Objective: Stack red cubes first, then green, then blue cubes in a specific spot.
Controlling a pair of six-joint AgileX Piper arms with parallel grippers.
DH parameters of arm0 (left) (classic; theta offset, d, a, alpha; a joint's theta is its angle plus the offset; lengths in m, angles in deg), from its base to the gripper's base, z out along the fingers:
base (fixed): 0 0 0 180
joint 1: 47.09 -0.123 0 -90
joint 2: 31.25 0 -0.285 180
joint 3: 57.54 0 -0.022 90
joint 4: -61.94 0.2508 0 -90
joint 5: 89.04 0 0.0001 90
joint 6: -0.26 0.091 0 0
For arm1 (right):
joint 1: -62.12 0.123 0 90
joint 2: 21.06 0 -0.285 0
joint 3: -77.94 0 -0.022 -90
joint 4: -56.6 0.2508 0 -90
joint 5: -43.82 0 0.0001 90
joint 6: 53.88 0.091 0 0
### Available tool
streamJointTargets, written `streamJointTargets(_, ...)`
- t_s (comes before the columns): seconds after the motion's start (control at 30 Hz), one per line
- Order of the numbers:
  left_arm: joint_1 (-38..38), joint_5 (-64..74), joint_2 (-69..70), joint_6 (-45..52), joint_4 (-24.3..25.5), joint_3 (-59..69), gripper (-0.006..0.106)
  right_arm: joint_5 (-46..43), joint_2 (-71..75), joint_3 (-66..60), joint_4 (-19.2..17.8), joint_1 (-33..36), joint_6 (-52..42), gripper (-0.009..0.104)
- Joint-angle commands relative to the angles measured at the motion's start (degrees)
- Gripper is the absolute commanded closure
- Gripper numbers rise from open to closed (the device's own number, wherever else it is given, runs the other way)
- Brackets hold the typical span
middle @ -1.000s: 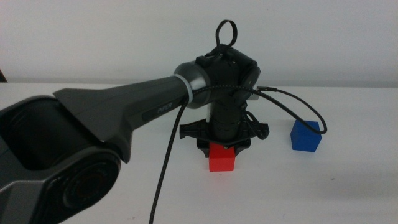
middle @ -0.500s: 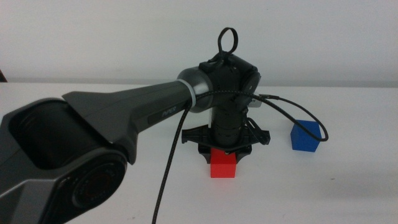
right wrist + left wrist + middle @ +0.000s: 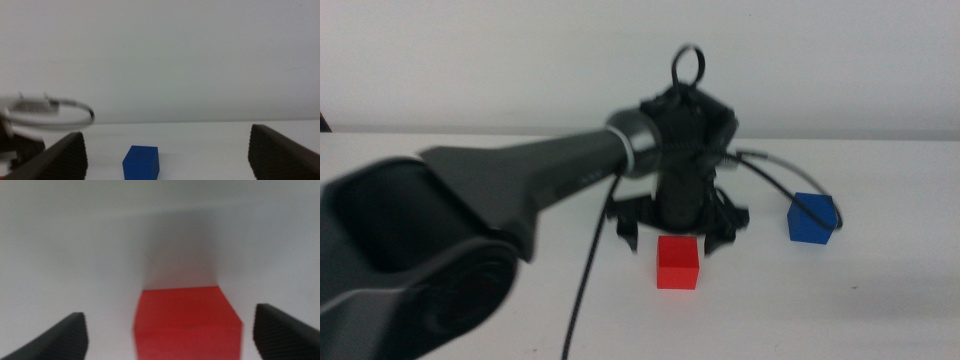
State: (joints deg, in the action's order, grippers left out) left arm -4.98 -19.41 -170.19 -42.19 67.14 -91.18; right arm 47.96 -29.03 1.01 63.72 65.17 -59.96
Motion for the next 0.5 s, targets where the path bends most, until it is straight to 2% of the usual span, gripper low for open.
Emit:
streamJointTargets(0.0, 0.11, 5.70, 5.55, 0.42, 2.95, -0.25, 0.007, -0.50, 2.24, -2.48, -0.31, -0.26, 0.07, 0.010)
streamJointTargets(0.13, -0.41, 5.56, 15.84, 2.34, 9.07, 3.01, 0.007, -0.50, 2.24, -2.48, -0.31, -0.26, 0.07, 0.010)
streamJointTargets(0.23, -3.85, 5.56, 22.81, 3.15, 12.53, 8.55, 0.007, -0.50, 2.24, -2.48, -0.31, -0.26, 0.07, 0.010)
streamJointTargets(0.37, -14.33, 5.43, 29.21, 12.31, 12.51, 18.56, 0.007, -0.50, 2.24, -2.48, -0.31, -0.26, 0.07, 0.010)
streamJointTargets(0.47, -24.34, 4.69, 29.91, 17.28, 10.37, 22.37, 0.007, -0.50, 2.24, -2.48, -0.31, -0.26, 0.07, 0.010)
